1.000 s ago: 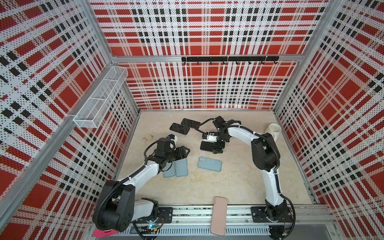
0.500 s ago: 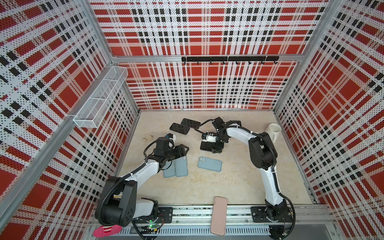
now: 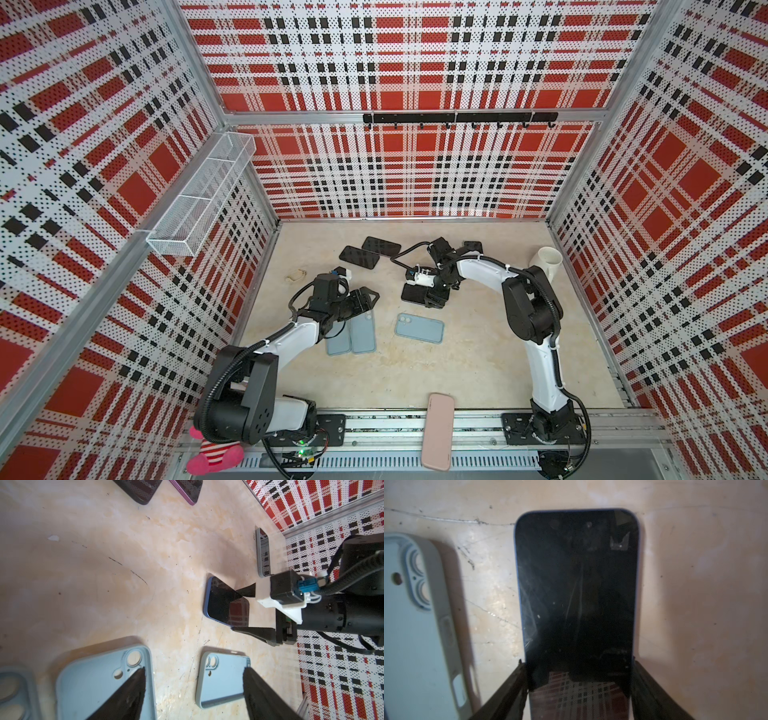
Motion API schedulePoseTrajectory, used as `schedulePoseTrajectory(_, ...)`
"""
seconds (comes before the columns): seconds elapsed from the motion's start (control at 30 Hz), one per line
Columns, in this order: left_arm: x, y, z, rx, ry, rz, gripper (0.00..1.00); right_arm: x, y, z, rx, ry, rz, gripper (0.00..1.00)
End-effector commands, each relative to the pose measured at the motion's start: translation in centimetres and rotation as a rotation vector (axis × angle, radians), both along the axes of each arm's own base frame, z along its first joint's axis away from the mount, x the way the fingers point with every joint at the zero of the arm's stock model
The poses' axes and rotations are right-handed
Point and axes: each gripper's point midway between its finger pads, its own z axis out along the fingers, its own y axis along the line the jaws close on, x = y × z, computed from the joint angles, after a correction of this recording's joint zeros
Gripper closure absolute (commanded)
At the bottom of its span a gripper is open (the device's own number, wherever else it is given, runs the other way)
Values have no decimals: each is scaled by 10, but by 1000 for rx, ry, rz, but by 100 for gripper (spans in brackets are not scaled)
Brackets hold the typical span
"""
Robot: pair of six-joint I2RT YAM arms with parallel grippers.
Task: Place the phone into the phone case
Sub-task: 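Lift the black phone and turn it on edge with the right gripper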
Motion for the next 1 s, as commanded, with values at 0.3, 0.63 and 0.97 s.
schedulePoseTrajectory(0.3, 9, -50, 15, -197, -27, -140, 18, -18, 23, 62, 226, -70, 113, 48)
schedulePoseTrajectory(0.63, 19, -81, 5, -259, 6, -178, 21, -41, 34, 77, 297, -73, 181, 49)
schedulePoseTrajectory(0.97, 21, -100, 1, -295, 31, -218, 52, -40, 44, 76, 295, -87, 201, 49)
